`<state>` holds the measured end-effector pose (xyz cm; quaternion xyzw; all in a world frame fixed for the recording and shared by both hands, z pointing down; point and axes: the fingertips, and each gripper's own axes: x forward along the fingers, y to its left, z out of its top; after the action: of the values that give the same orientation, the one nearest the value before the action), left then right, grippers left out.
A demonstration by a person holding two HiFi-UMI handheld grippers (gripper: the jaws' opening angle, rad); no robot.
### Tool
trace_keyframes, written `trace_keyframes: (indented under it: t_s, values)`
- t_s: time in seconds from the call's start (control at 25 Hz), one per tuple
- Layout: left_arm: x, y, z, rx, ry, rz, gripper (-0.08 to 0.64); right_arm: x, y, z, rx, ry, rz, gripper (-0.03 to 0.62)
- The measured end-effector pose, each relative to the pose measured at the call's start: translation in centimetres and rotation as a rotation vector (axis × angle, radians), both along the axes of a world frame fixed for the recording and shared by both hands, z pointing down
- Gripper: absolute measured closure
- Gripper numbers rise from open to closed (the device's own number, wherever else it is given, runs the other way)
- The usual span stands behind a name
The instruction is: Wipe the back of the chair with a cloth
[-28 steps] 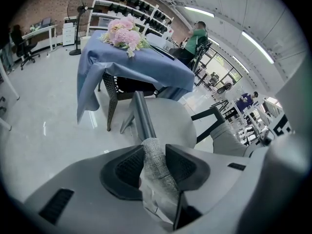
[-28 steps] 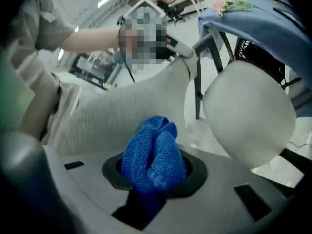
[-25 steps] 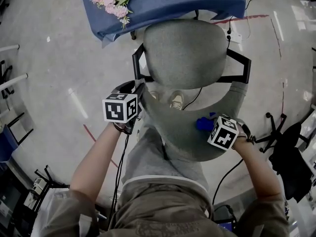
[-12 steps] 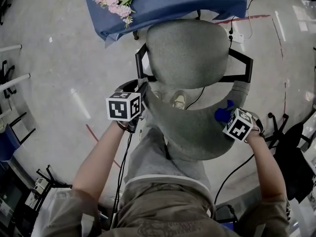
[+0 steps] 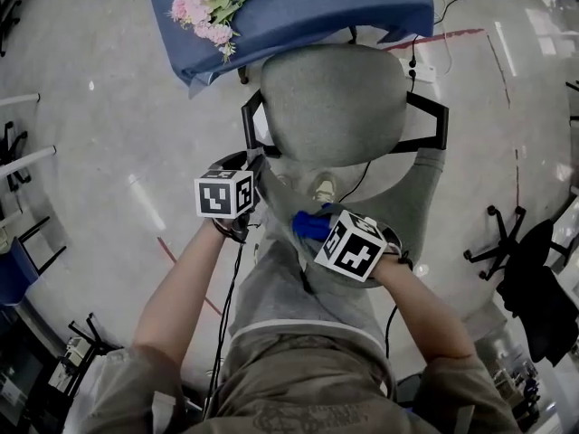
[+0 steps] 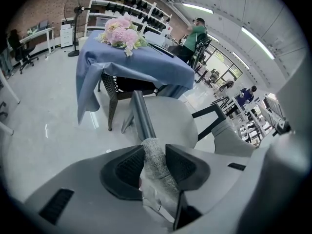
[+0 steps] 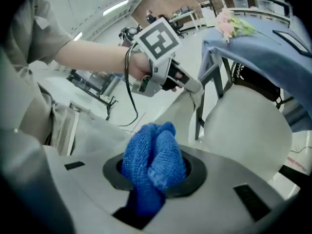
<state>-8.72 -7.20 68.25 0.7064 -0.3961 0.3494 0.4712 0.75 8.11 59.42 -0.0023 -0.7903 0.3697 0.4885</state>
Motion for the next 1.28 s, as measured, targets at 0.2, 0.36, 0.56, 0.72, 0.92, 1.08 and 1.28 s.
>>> trace_keyframes:
  t_s: [0.2, 0.36, 0.56, 0.72, 0.92, 1.08, 1.28]
  values:
    - [0.1, -0.2, 0.1, 0.005, -0.003, -0.004, 0.402, -2.5, -0.6, -1.6, 0.019, -0.058, 0.030, 0.474]
    - [-0.1, -0.2, 0.1, 0.008, -0.008, -0.011, 0.402, -0.6, 1.1, -3.7, 0.010, -0.077, 0.087, 0.474]
    - [-0.1, 0.1, 0.0, -0.001, 0.024, -0.057, 0.402, 5.9, 3.7, -5.5, -0.016, 0.006, 0.033, 0.472]
    - [-0.2, 0.8, -0.9, 0.004, 0.004, -0.008, 0.403, 14.4, 4.5, -4.0, -0.018, 0.183, 0.066, 0.472]
    - [0.0, 2.6, -3.4, 0.021, 0.024, 0.045, 0.431, 21.2, 2.1, -2.5, 0.097, 0.334, 0.227, 0.471]
    - [0.2, 4.1, -5.6, 0.035, 0.029, 0.060, 0.431, 18.7, 3.4, -3.4, 0.117, 0.351, 0.192, 0.472]
    - [0.7, 5.1, -8.5, 0.058, 0.043, 0.077, 0.431, 10.9, 4.2, -5.3, 0.120, 0.226, 0.168, 0.474]
